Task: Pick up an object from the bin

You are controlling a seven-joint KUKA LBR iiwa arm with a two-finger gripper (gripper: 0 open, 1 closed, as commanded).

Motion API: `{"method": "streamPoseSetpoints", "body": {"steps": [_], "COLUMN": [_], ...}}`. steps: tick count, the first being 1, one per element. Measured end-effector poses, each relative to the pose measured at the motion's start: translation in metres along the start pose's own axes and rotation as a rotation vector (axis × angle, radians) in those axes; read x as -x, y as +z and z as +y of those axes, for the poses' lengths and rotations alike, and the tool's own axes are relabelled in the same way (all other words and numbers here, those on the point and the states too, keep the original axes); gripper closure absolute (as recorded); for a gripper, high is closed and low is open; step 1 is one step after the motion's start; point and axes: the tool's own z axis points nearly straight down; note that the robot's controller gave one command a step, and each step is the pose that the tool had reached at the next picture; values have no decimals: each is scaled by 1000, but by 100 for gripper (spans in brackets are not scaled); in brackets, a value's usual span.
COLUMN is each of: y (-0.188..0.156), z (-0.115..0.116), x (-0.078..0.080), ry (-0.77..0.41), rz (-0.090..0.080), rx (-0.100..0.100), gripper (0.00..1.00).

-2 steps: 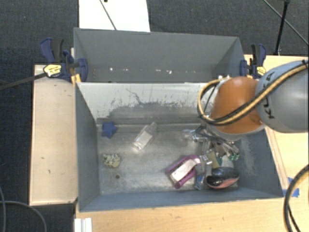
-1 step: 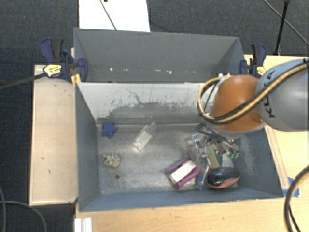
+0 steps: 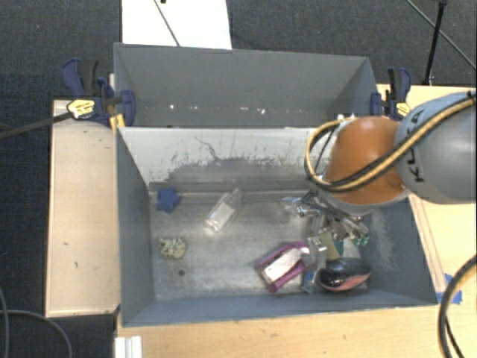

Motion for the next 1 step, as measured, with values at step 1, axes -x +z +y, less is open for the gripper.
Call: {"method": "streamPoseSetpoints", "body": {"steps": [1], "y": [12], "z": [43], "x": [-42], "ry": [-284], "rz": [-3], "rx": [-1], "gripper": [0]}}
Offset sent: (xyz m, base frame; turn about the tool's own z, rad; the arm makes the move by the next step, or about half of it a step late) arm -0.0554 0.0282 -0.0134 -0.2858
